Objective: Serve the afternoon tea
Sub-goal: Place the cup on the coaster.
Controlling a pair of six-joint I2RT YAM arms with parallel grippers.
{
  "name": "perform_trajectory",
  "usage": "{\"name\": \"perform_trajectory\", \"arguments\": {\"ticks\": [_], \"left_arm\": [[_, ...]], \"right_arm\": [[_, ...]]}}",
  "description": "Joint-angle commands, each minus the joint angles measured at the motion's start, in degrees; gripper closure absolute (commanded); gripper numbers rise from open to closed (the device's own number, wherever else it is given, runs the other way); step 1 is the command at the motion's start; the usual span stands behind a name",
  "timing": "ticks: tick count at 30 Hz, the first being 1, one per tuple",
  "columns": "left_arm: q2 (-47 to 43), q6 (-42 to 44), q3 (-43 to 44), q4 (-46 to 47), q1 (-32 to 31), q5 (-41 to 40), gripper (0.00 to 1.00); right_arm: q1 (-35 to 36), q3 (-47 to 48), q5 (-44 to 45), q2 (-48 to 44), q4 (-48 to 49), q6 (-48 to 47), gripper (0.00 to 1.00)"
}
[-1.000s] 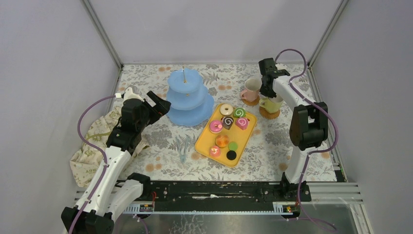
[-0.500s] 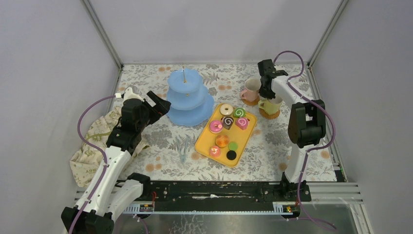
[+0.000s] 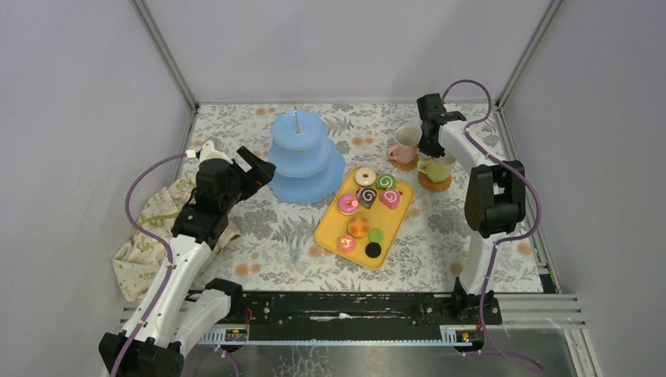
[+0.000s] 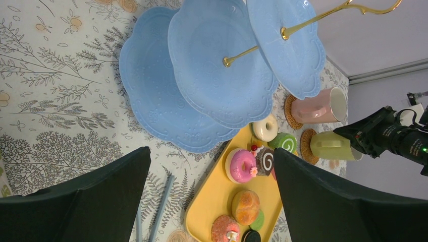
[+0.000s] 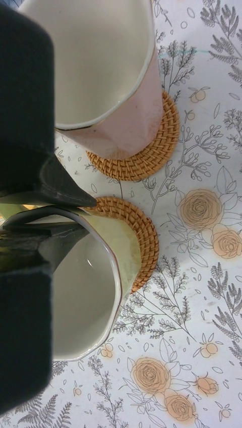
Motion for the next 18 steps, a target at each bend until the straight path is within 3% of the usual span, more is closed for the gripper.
{"name": "perform_trajectory", "arguments": {"ticks": [1, 18], "left_arm": [[-0.36, 0.24, -0.47, 1.25, -0.24, -0.72, 0.02], [-0.39, -0.16, -0.63, 1.58, -0.3, -0.51, 0.02]], "right_arm": [[-0.31, 3.95, 0.25, -1.16, 2.02, -1.85, 1.0], [-0.31, 1.04, -0.39, -1.55, 2.31, -1.18, 1.0]]}}
